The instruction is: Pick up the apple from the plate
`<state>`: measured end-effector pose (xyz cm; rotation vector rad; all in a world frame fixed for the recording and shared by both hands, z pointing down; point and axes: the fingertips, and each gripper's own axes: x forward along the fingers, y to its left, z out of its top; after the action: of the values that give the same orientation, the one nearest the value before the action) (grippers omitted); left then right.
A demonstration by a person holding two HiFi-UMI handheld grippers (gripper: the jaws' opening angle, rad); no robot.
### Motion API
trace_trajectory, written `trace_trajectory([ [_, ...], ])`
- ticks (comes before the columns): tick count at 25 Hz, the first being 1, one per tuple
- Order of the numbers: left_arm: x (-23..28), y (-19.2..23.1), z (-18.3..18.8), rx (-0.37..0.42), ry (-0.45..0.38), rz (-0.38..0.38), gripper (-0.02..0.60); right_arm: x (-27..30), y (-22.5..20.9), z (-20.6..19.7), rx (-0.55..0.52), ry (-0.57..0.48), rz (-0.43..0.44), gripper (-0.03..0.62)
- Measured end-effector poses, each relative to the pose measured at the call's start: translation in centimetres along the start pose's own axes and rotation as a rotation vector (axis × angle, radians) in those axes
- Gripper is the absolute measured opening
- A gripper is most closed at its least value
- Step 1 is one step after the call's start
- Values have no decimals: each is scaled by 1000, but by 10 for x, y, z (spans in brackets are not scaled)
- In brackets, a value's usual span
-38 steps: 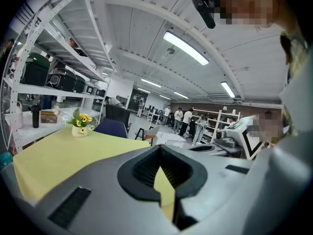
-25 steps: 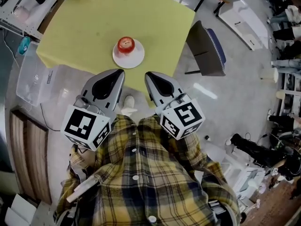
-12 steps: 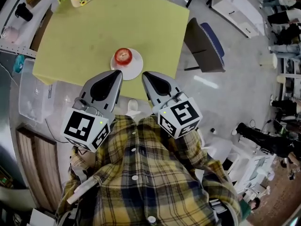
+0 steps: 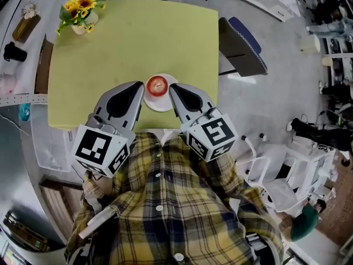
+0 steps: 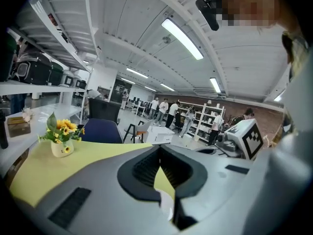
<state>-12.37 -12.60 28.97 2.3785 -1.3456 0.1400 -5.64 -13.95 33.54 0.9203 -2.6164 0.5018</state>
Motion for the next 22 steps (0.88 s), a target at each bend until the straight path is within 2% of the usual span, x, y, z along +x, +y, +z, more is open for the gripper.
trace_trajectory([
  [6,9,15,4,23,34,-112,8,6,-8,1,46,-4,-131,-3],
  [12,23,26,-10,27,88,-204,8,16,-20,-11,84,6,-236,-3],
  [16,23,22,-18,21,115,-238,8,12,-18,-20,92,32,-265,-3],
  [22,28,19,-39,7,152,-246,8,14,-20,-40,109,81,-257,-3],
])
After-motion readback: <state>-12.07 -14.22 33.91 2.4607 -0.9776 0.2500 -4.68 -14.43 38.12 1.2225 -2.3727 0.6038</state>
